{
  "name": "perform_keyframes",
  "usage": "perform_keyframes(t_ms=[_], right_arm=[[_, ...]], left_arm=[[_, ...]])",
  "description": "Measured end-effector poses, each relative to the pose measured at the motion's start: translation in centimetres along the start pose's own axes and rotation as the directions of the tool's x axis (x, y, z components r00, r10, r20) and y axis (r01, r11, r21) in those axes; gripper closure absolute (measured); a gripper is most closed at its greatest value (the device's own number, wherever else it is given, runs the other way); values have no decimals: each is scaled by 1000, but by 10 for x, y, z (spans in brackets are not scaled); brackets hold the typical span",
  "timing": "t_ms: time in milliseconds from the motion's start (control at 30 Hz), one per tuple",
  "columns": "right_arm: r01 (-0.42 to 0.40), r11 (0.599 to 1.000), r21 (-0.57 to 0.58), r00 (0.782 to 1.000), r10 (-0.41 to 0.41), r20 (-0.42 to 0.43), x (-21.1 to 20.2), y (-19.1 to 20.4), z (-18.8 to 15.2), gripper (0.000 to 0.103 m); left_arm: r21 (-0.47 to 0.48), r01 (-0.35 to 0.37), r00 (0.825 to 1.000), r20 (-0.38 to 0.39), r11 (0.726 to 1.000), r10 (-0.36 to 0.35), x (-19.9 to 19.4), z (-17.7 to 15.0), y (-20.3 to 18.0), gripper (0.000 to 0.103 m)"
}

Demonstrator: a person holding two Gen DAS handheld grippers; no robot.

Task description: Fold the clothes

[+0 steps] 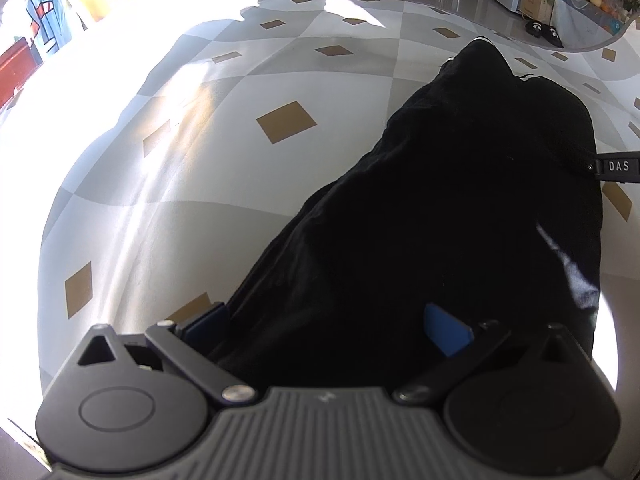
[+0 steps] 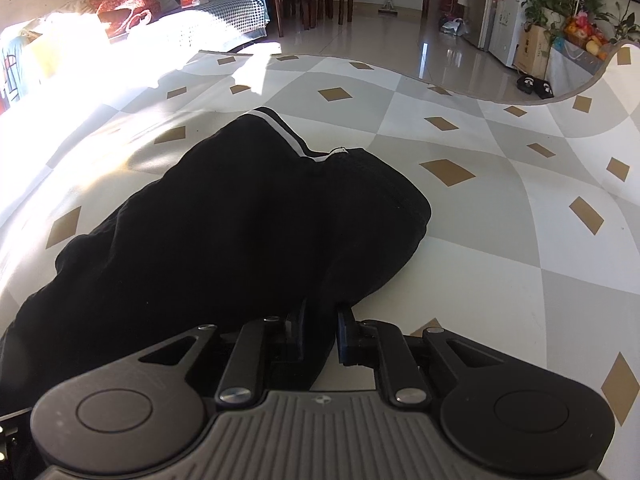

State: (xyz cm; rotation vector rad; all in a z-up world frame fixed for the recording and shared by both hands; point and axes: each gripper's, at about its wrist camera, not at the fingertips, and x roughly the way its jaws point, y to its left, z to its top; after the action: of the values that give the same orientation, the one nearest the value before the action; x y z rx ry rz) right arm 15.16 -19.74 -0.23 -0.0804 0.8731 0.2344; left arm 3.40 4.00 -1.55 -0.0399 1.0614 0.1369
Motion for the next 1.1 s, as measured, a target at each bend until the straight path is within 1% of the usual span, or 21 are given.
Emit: perform_keyframes(t_ms=[33, 100, 133, 200, 300, 367, 400, 500, 567, 633, 667, 700, 733, 767, 800, 833, 867, 1033, 1100], right_arm=[[-22, 999, 32, 1000, 22, 2, -1, -6, 0, 88], [-49, 994, 93, 999, 49, -2, -4, -15, -1, 75], [-56, 992, 115, 998, 57, 1, -7, -19, 0, 67], [-77, 984, 158, 997, 76, 16, -15, -26, 1, 66], [-145, 969, 198, 989, 134, 69, -31, -32, 4, 66], [-213, 955, 208, 976, 200, 83, -38, -31, 4, 66], [-245, 944, 219, 969, 233, 80, -40, -31, 4, 66], [-321, 911, 260, 947, 318, 53, -37, -28, -1, 66], [-353, 893, 279, 933, 359, 31, -33, -26, -4, 66], [-352, 883, 310, 927, 375, -16, -26, -26, -10, 66], [-332, 886, 323, 929, 366, -48, -22, -26, -12, 67], [-315, 886, 341, 932, 357, -66, -18, -29, -15, 71], [-304, 881, 362, 933, 352, -74, -15, -32, -18, 78], [-301, 873, 384, 932, 355, -77, -13, -35, -20, 78], [-303, 862, 407, 929, 362, -76, -12, -39, -20, 79], [-302, 858, 416, 928, 364, -76, -11, -40, -21, 81], [-300, 858, 417, 929, 362, -76, -10, -41, -21, 83], [-282, 866, 413, 935, 344, -83, -8, -42, -22, 93], [-275, 861, 428, 936, 341, -84, -7, -45, -23, 98]], left_arm=[[4, 2, 1000, -2, 1000, -2, 0, 1, -1, 0], [11, 7, 1000, -5, 1000, -7, 0, 4, -2, 1], [19, -3, 1000, 6, 1000, 3, -4, 4, 0, 2], [34, -25, 999, 29, 999, 24, -11, 3, 3, 2], [16, -43, 999, 26, 999, 42, -17, 1, 11, 3], [4, -55, 998, 23, 998, 55, -20, -1, 17, 9], [-2, -61, 998, 22, 998, 61, -22, -2, 19, 10], [32, -112, 993, 35, 993, 110, -24, -8, 17, 21], [53, -111, 993, 32, 992, 109, -24, -12, 13, 23], [76, -102, 995, 17, 992, 101, -22, -15, 8, 23], [99, -113, 993, 30, 989, 111, -22, -17, 4, 24], [121, -125, 992, 44, 985, 121, -22, -19, 0, 24], [147, -131, 991, 55, 980, 124, -23, -20, -4, 28], [172, -136, 990, 66, 976, 127, -24, -21, -9, 34], [197, -142, 989, 76, 970, 129, -24, -23, -13, 37], [219, -149, 987, 87, 964, 133, -25, -24, -18, 42], [241, -157, 986, 98, 958, 137, -26, -26, -22, 45], [241, -135, 989, 94, 961, 115, -27, -26, -25, 58], [250, -134, 989, 100, 959, 112, -27, -28, -28, 60]])
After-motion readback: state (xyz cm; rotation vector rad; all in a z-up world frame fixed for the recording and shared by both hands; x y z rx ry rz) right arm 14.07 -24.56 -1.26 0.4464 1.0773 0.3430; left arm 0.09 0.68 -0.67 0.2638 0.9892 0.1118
